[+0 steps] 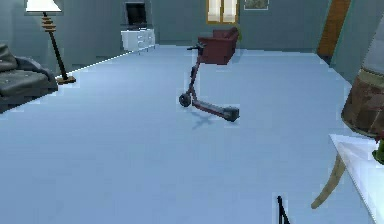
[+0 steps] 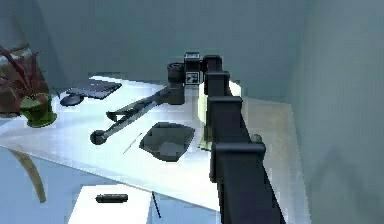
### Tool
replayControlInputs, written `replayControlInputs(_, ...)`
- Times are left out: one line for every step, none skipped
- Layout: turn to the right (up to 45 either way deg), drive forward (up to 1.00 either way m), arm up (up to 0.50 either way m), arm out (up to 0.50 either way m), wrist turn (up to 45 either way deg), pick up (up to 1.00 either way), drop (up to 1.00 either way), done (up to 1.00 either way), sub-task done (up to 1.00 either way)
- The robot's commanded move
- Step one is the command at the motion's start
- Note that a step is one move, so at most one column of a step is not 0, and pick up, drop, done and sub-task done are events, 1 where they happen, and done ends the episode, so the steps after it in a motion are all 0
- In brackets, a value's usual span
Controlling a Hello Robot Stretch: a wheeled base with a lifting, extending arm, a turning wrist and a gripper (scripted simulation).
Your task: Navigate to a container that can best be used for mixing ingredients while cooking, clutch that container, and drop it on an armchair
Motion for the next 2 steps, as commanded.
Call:
replayControlInputs(0.0,0.0,0.0,0.0,45.0,0.0,0.0,0.0,0.0)
replayControlInputs(0.0,0.0,0.0,0.0,33.0,0.0,0.0,0.0,0.0)
